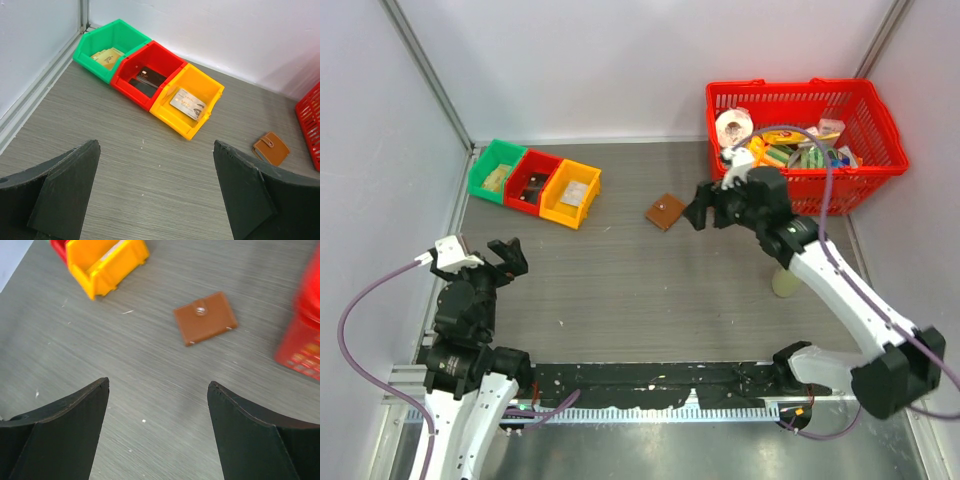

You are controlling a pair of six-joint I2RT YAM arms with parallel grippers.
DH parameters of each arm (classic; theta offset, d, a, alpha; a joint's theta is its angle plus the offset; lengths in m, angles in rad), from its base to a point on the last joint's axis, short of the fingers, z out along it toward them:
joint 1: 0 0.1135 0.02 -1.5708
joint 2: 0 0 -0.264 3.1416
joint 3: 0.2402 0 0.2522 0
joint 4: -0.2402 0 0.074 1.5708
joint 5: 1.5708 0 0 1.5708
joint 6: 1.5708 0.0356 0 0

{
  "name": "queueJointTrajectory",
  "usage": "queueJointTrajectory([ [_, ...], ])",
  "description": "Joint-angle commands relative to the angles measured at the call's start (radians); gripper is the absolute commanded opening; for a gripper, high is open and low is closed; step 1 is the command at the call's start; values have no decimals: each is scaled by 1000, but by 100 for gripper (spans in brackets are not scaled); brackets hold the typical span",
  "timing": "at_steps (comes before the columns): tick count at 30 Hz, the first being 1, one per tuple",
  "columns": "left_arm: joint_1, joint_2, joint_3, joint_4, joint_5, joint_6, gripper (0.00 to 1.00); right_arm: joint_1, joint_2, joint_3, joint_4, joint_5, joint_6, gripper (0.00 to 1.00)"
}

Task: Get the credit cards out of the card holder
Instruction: Open the card holder at the center of the board.

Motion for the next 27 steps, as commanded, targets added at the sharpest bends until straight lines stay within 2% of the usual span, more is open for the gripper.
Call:
queueJointTrajectory([
  [1, 6, -13, 31, 25, 14, -13, 100, 141, 156, 172, 22, 77, -45, 84],
  [6, 6, -12, 30, 25, 17, -13, 100, 230, 431, 295, 12, 296, -43, 84],
  [12, 4, -15, 31, 22, 14, -13, 100, 265, 696, 443, 10, 531, -30, 84],
  [15, 5, -12, 31, 22, 14, -14, 100, 268, 820, 512, 18, 626, -32, 88],
  [20, 5, -9, 31, 19, 12, -13, 100, 268, 967, 611, 42, 678, -49, 89],
  [25, 6, -7, 31, 17, 12, -11, 100, 264, 1093, 676, 50, 642, -70, 90],
  [27, 6, -4, 31, 17, 12, -10, 100, 262, 1118, 685, 41, 609, -69, 87],
])
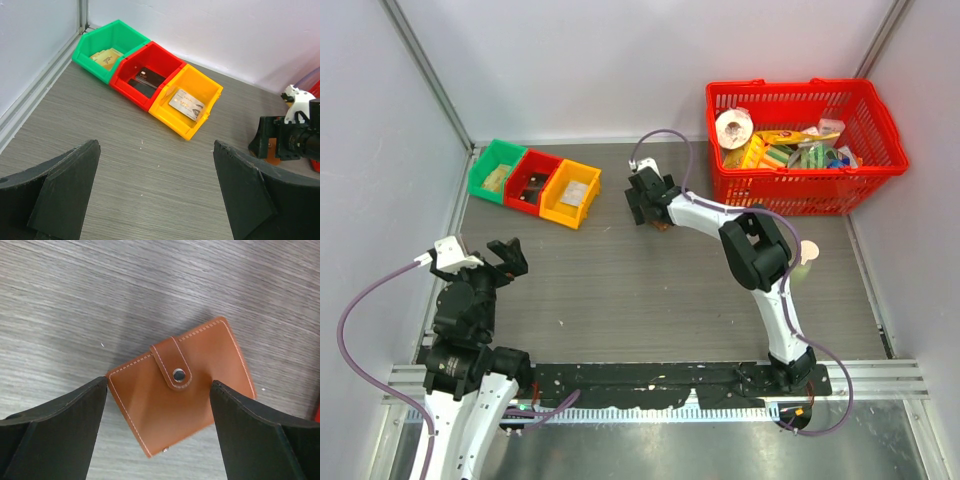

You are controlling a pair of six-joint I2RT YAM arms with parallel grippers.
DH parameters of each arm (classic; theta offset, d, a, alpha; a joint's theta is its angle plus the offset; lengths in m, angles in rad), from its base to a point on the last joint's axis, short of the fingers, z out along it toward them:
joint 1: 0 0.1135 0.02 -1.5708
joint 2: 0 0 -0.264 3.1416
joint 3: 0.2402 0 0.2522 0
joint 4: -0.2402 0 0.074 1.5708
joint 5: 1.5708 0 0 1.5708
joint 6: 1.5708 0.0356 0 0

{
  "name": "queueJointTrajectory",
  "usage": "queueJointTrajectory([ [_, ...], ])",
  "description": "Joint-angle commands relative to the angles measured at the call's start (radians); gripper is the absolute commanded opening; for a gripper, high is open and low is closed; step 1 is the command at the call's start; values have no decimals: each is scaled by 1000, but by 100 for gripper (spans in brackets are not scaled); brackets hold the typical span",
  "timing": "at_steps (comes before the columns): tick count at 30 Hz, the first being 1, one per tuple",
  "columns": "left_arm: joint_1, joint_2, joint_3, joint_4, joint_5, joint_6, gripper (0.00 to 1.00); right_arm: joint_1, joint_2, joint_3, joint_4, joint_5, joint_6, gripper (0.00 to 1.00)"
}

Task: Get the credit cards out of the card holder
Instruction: Open the card holder at the center of the board.

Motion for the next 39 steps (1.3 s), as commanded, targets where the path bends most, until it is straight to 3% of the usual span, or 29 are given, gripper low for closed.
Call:
queueJointTrajectory([
  [1, 6, 1, 31, 17, 7, -7, 100, 3, 46, 60, 24, -28, -13, 83],
  [7, 6, 4, 28, 20, 17, -4, 100, 15, -11, -76, -2, -146, 24, 56],
  [15, 6, 19, 25, 37, 72, 2, 100, 158, -159, -329, -32, -186, 22, 50],
  [21, 6, 61, 23, 54, 152, 7, 100, 308, -337, -512, -54, -186, 68, 53],
  [26, 5, 131, 36, 55, 205, -14, 100, 339, -562, -610, -53, -221, 181, 75],
  [32, 4, 281, 95, 49, 343, -68, 100, 313, -837, -812, 98, -146, 448, 88],
  [38, -29, 409, 145, 20, 507, -139, 99, 236, -945, -1007, 214, -158, 620, 88],
  [39, -51, 421, 142, 20, 517, -157, 100, 235, -956, -1033, 227, -158, 630, 83],
])
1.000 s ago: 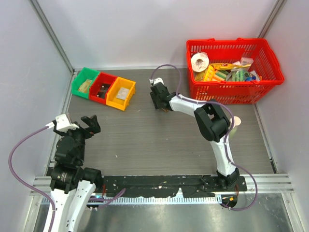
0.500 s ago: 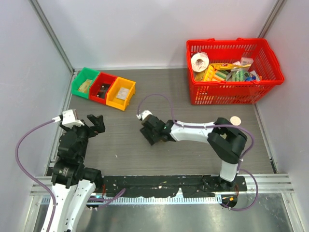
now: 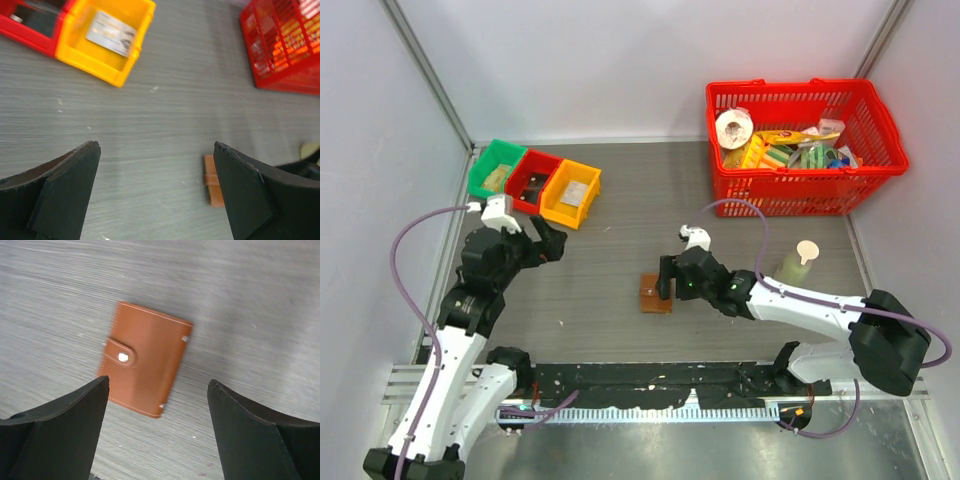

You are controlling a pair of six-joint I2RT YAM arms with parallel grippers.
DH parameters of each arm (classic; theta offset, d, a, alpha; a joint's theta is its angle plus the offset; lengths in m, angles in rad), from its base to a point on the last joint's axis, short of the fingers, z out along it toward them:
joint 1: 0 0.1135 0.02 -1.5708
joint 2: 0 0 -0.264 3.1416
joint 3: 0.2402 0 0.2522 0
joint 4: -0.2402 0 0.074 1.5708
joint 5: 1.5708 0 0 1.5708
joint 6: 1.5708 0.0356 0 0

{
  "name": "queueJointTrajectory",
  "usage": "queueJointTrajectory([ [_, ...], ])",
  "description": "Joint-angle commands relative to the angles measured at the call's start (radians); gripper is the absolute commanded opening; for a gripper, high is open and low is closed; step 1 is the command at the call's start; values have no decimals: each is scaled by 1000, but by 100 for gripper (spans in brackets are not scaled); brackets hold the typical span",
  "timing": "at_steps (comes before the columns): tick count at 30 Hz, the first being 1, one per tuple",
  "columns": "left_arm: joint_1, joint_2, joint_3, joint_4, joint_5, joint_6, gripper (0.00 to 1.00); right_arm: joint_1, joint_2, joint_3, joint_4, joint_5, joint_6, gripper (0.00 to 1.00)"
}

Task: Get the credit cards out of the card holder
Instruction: Open the card holder at the center of the board.

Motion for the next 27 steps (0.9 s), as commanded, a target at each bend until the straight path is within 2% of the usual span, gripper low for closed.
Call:
queueJointTrajectory([
  [1, -65, 48, 32, 11, 129, -90, 100, -25, -34, -81, 94, 4, 162, 78],
  [2, -99, 61, 28, 11, 117, -106, 100, -25, -38, -92, 99, -11, 163, 72],
  [6, -226, 91, -23, 59, 40, -178, 99, -25, -3, -103, 113, -37, 197, 57],
  [7, -257, 100, -35, 74, 25, -192, 96, -25, 5, -103, 113, -40, 202, 56],
  [11, -369, 138, -60, 102, -70, -232, 90, -25, 70, -92, 117, -56, 225, 56],
  [18, -499, 229, -69, 113, -187, -264, 89, -24, 161, -64, 71, -59, 231, 56],
  [20, -522, 258, -72, 114, -215, -265, 82, -25, 184, -54, 71, -85, 216, 57],
  [24, -556, 336, -71, 114, -230, -278, 80, -25, 230, -35, 55, -100, 205, 56],
  [27, -594, 403, -68, 126, -245, -290, 71, -25, 248, -34, 53, -102, 212, 56],
])
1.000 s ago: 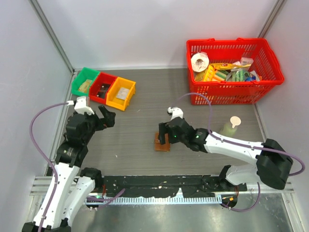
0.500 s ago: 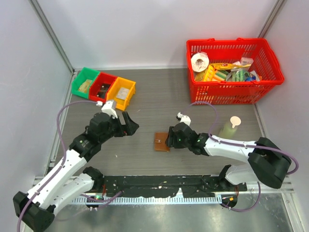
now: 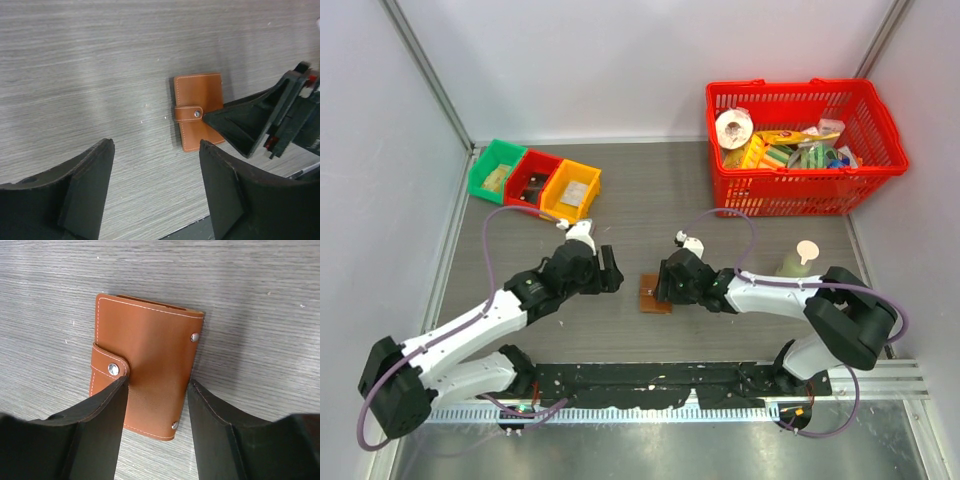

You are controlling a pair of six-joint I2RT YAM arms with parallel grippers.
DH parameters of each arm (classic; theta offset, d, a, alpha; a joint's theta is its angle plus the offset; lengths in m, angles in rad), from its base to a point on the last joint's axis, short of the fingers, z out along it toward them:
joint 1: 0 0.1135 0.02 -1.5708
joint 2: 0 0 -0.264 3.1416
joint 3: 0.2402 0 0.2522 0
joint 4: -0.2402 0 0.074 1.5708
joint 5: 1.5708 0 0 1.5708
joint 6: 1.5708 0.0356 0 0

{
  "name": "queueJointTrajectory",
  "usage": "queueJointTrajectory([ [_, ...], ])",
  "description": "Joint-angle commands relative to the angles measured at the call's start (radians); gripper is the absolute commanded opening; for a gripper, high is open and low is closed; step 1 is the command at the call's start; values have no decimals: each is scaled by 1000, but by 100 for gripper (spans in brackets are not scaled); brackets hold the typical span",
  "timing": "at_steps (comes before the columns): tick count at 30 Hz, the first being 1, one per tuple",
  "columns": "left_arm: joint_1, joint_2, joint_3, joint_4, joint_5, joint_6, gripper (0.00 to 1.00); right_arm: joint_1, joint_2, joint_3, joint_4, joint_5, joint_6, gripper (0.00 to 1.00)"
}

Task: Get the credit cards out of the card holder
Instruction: Open the card holder at the center of the board.

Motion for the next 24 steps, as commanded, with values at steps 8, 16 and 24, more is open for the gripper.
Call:
queueJointTrajectory([
  [8, -112, 287, 17, 179, -57, -76, 58, 3, 39, -11, -38, -20, 11, 55],
  [16, -127, 454, 43, 312, 1, -123, 48, 3, 21, -38, 14, -51, 17, 55],
  [24, -139, 556, 37, 392, 23, -165, 30, 1, 13, -92, 132, -111, 42, 47],
])
